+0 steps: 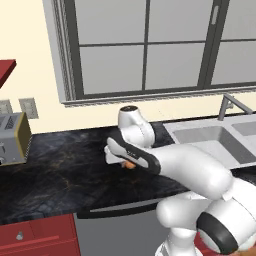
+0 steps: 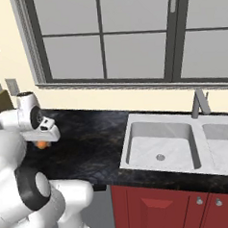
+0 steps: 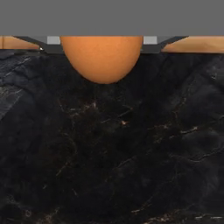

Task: Gather the eggs and milk located in the vicinity of the sink area and place them right next to the bowl.

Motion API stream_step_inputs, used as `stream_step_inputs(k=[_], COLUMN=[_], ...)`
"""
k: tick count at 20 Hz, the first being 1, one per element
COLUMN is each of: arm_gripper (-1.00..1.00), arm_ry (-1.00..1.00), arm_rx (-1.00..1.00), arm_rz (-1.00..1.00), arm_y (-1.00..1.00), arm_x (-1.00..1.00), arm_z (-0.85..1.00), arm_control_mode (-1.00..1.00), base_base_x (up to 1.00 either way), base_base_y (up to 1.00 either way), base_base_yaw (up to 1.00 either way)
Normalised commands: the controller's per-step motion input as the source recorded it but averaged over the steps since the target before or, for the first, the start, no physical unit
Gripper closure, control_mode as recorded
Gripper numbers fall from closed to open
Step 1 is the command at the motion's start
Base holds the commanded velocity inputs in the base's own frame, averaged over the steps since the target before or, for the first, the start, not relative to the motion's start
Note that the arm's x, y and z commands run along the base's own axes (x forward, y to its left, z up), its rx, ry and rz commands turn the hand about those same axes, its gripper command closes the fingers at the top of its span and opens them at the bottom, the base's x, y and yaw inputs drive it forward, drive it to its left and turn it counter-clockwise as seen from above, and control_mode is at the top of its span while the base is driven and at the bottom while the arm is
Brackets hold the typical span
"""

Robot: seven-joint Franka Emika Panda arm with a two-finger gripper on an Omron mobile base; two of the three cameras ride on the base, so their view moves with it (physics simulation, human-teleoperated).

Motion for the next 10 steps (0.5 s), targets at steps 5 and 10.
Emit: stream_step_inputs(k=[5,10], arm_gripper=[1.0,1.0], arm_ry=[-0.14,-0.1], arm_rx=[0.0,0.0], arm_rz=[0.09,0.08], arm_y=[-0.53,-0.93], arm_x=[-1.0,-0.76], arm_z=[1.0,0.88], arm_control_mode=[-1.0,-1.0], base_base_x=[0.0,0.0], base_base_y=[0.0,0.0], base_base_yaw=[0.0,0.0])
